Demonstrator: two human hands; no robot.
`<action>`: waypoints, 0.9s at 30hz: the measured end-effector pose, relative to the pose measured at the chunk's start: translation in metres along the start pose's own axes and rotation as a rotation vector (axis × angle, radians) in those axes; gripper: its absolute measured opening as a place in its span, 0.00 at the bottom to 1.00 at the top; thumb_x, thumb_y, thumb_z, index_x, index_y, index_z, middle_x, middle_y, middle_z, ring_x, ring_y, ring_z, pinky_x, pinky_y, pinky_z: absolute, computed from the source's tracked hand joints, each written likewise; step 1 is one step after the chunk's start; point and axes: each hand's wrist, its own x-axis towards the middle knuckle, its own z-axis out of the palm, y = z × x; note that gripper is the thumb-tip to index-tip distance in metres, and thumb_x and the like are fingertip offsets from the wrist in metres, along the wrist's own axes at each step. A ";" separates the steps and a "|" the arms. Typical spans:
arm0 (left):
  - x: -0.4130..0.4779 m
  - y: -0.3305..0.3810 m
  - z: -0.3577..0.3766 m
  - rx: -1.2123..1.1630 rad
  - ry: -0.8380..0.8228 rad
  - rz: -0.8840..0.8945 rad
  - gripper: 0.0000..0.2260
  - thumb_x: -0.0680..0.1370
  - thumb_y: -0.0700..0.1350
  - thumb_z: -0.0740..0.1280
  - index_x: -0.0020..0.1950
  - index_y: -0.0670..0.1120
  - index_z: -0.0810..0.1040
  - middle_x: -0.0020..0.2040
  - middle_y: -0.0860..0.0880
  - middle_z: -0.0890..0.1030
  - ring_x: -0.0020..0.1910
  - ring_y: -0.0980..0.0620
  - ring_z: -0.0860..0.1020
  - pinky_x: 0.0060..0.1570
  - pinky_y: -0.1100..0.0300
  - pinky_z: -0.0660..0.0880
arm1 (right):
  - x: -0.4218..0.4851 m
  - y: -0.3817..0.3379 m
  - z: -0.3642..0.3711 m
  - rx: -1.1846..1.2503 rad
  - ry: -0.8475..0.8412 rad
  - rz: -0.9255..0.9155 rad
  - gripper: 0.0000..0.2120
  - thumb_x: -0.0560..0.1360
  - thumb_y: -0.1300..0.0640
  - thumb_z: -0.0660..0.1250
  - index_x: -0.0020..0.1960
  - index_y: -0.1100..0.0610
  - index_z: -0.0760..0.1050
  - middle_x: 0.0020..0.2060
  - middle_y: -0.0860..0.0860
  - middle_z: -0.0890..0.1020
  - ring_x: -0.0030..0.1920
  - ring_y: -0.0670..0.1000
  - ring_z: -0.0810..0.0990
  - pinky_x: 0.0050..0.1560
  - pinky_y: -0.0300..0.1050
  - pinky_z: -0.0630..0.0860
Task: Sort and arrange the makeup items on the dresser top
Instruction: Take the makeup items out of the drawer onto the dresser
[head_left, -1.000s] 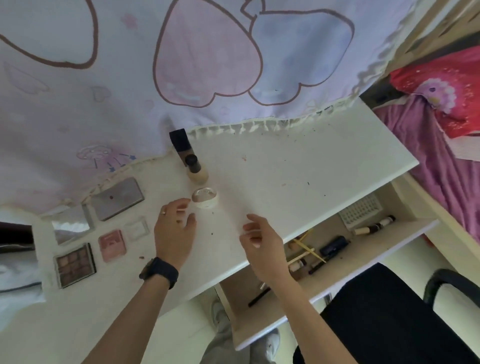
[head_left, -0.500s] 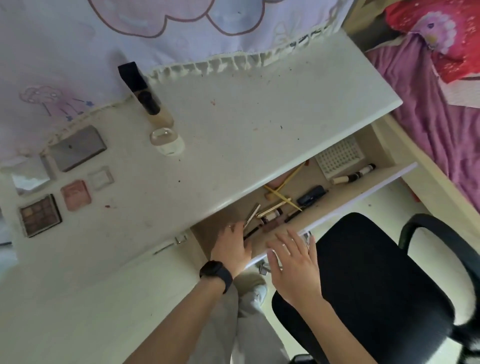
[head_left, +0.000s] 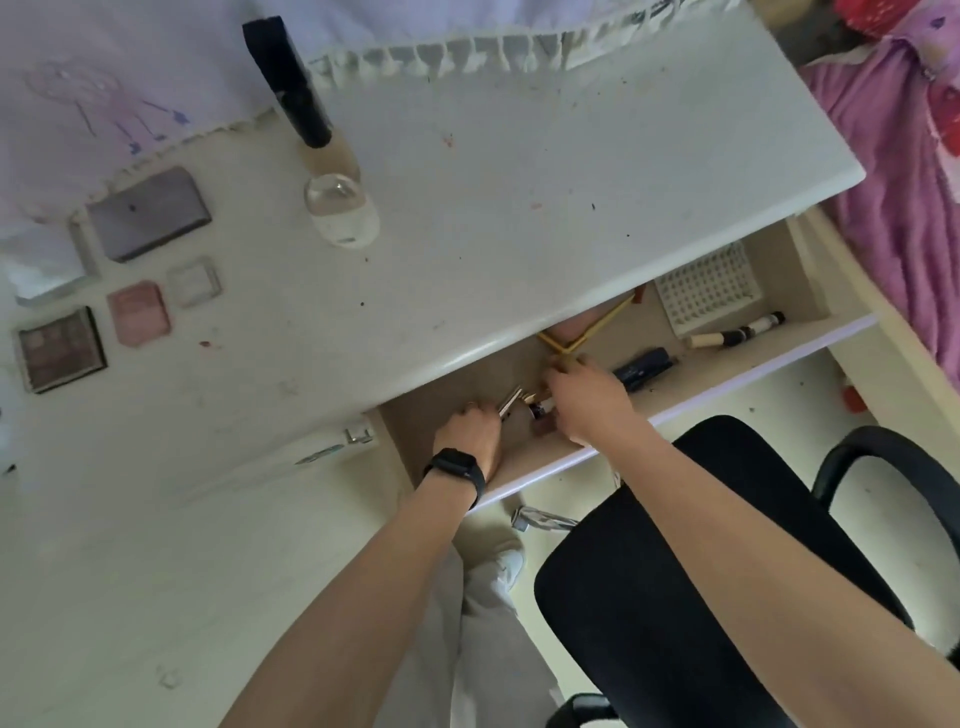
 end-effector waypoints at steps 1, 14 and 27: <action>-0.001 -0.002 0.000 0.019 -0.004 0.013 0.14 0.81 0.35 0.52 0.65 0.37 0.69 0.60 0.37 0.77 0.58 0.35 0.78 0.49 0.45 0.75 | 0.004 0.001 -0.001 -0.030 -0.005 -0.010 0.25 0.75 0.48 0.73 0.68 0.56 0.71 0.70 0.53 0.71 0.70 0.59 0.68 0.62 0.53 0.73; -0.025 -0.042 -0.017 -0.136 -0.003 0.064 0.12 0.82 0.44 0.60 0.65 0.45 0.70 0.62 0.43 0.74 0.54 0.37 0.78 0.50 0.47 0.76 | 0.018 -0.014 -0.010 -0.487 -0.096 -0.249 0.16 0.84 0.55 0.57 0.70 0.55 0.74 0.65 0.54 0.76 0.68 0.58 0.71 0.62 0.52 0.75; -0.058 -0.045 -0.037 -0.505 0.282 0.084 0.09 0.81 0.48 0.64 0.59 0.46 0.76 0.47 0.50 0.73 0.45 0.45 0.77 0.47 0.51 0.74 | 0.018 -0.011 -0.008 -0.565 0.012 -0.330 0.15 0.83 0.62 0.54 0.66 0.61 0.73 0.62 0.57 0.80 0.63 0.61 0.76 0.58 0.53 0.76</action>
